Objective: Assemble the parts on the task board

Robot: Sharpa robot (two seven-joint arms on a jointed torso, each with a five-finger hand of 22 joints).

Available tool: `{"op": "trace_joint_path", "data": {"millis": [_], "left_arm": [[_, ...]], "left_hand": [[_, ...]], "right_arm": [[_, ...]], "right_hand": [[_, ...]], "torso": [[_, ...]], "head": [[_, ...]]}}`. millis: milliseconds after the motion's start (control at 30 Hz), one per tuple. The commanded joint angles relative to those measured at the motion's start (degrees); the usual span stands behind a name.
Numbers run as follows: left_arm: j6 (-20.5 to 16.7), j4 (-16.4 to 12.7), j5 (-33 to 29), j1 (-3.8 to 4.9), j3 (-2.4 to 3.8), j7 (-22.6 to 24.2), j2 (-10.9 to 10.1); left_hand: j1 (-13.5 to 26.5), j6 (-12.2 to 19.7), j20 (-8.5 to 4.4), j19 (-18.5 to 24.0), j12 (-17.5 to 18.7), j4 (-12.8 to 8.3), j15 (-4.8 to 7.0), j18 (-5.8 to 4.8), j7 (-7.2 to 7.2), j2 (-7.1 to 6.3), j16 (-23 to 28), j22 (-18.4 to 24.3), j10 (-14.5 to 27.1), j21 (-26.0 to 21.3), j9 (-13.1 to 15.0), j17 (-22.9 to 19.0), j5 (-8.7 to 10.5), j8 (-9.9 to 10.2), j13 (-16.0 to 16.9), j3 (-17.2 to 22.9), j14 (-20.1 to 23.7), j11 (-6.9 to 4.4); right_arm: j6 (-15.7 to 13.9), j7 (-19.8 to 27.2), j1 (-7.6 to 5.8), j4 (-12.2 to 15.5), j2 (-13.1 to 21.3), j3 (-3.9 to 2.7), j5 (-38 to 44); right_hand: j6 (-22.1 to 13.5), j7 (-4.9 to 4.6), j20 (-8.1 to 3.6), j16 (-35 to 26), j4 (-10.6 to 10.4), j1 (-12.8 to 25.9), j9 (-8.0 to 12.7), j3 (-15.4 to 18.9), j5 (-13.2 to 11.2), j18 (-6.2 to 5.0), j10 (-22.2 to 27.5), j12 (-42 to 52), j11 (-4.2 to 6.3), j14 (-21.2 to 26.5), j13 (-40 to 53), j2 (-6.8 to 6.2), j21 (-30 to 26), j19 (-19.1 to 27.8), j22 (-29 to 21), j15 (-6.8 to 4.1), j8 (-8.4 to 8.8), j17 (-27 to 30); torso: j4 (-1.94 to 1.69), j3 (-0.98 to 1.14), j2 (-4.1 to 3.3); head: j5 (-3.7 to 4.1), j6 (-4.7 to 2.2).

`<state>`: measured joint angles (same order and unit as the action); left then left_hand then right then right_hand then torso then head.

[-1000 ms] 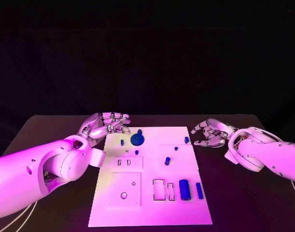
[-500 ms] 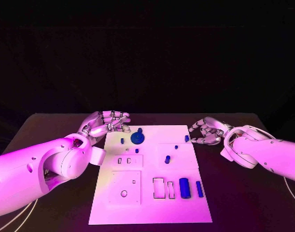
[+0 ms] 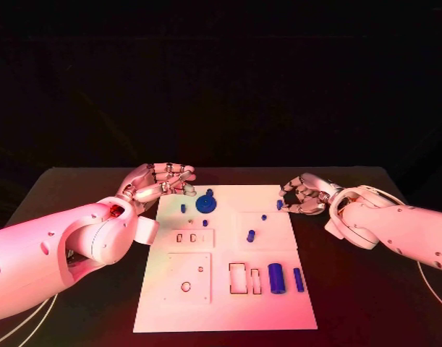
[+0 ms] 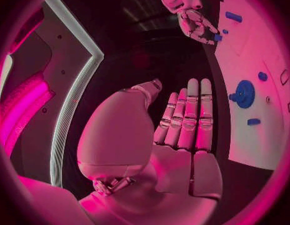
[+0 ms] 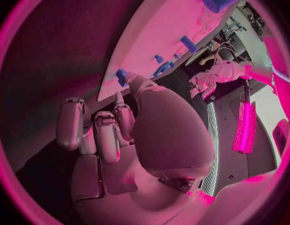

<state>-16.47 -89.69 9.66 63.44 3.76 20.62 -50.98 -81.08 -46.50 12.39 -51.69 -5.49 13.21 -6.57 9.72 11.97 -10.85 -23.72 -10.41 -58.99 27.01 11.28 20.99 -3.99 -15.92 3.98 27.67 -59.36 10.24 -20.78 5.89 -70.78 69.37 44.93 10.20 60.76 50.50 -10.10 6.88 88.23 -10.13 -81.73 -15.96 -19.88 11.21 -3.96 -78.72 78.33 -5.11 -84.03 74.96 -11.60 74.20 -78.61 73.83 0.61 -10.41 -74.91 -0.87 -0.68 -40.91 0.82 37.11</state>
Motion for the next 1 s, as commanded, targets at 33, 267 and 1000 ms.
{"op": "trace_joint_path", "data": {"millis": [33,267,1000], "left_arm": [[1.1,-0.1,0.2,0.04,0.03,0.4,0.1],[1.1,0.0,0.2,0.04,0.03,0.4,0.1],[1.1,0.0,0.2,0.04,0.03,0.4,0.0]], "left_hand": [[0.7,0.4,0.03,0.3,0.3,0.1,-0.07,0.66,2.03,0.01,-0.2,0.1,-0.2,0.2,0.1,0.1,0.27,0.2,0.1,-0.3,0.3,0.00],[0.7,0.4,0.03,0.3,0.3,0.1,-0.07,0.66,2.03,0.01,-0.2,0.1,-0.2,0.2,0.1,0.1,0.27,0.2,0.1,-0.3,0.3,0.00],[0.7,0.4,0.03,0.3,0.3,0.1,-0.07,0.66,2.03,0.01,-0.2,0.1,-0.2,0.2,0.1,0.1,0.27,0.2,0.1,-0.3,0.3,0.00]], "right_arm": [[1.1,-0.1,0.05,-0.2,-0.3,-0.01,0.1],[1.8,-0.3,0.06,-0.4,-0.5,-0.02,0.6],[2.5,-0.6,0.47,-1.4,-1.7,-0.02,1.8]], "right_hand": [[0.7,0.09,0.01,0.4,0.0,0.0,-0.1,-0.4,0.0,-0.34,-0.5,0.5,0.07,-4.9,1.4,0.35,0.3,-0.7,0.3,0.25,-0.15,-10.9],[1.3,0.22,-0.07,0.5,0.2,-0.1,-0.1,-0.8,0.0,-0.23,-1.1,1.0,0.19,-5.0,2.0,0.35,0.7,-1.0,0.8,0.15,-0.39,-11.3],[4.4,1.34,-0.70,0.7,0.9,-0.2,-0.6,-2.5,-0.1,-0.09,-1.9,1.7,1.14,-5.2,2.9,0.68,1.3,-1.5,1.5,-0.62,-1.90,-11.9]], "torso": [[-0.08,-0.03,0.02],[0.01,-0.05,0.04],[0.02,-0.04,0.03]], "head": [[-0.04,0.09],[-0.13,0.16],[-0.32,0.44]]}}
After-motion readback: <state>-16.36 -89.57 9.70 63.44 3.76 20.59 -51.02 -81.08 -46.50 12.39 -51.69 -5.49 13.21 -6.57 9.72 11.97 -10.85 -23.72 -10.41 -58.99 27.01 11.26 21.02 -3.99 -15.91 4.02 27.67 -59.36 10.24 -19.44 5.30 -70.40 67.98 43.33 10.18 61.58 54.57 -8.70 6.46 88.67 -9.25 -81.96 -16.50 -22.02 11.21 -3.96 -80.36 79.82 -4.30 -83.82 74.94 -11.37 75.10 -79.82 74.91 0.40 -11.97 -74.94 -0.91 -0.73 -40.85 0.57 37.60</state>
